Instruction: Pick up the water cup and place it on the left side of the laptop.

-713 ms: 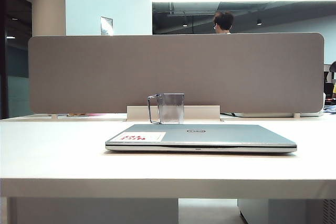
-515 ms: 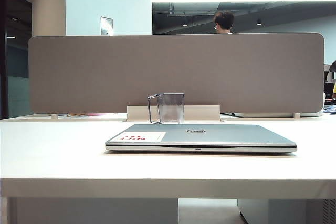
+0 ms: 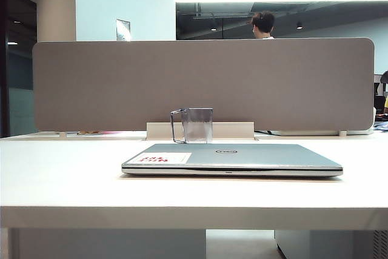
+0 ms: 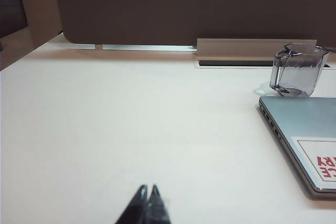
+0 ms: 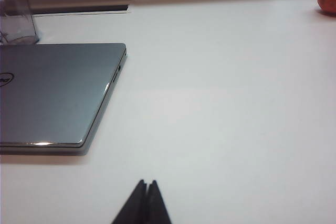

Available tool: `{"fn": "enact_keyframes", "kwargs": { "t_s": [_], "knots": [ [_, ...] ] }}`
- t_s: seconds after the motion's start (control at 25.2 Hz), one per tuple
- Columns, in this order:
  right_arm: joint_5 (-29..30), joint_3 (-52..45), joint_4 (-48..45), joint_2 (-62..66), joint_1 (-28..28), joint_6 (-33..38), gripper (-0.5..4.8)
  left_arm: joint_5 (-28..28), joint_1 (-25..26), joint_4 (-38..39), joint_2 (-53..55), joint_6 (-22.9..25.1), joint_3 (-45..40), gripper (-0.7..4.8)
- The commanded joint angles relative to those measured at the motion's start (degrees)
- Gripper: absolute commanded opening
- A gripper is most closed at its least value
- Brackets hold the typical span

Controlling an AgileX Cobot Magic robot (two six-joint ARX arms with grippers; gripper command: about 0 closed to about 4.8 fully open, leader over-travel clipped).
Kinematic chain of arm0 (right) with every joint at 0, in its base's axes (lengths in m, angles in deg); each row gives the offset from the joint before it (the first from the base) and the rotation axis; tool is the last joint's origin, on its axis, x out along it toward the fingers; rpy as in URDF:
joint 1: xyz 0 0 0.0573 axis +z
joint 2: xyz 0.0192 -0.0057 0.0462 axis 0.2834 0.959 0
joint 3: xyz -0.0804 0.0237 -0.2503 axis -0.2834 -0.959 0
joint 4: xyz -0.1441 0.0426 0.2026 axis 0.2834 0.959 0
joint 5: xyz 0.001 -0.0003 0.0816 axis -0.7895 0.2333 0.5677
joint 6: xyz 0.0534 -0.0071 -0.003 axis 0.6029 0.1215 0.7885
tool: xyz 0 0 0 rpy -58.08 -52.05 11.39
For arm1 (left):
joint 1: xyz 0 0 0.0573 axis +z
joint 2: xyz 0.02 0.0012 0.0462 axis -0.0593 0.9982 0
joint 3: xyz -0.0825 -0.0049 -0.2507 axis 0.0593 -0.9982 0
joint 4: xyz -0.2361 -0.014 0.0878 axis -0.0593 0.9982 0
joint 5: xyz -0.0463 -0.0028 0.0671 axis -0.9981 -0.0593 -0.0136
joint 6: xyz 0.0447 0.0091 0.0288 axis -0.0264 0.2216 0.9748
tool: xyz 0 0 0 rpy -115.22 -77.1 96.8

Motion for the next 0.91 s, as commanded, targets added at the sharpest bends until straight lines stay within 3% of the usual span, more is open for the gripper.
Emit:
{"fn": "enact_keyframes", "kwargs": {
  "t_s": [0.04,0.24,0.59,0.91],
  "knots": [
    [0.2,-0.2,-0.6,-0.1,0.0,0.2,-0.05,-0.2,0.0,-0.7,0.1,0.0,0.2,-0.05],
    [0.7,-0.2,-0.6,-0.1,0.0,0.2,-0.05,-0.3,0.0,-0.8,0.1,0.0,0.2,-0.05],
    [18.2,-0.2,-2.3,-0.1,0.0,0.2,-0.05,-0.3,0.0,-0.7,0.1,-1.5,0.2,-0.06],
    [21.3,-0.2,-2.5,-0.1,0.1,0.3,-0.05,-2.5,0.0,-0.7,0.0,-2.4,0.2,-0.06]
  ]
}}
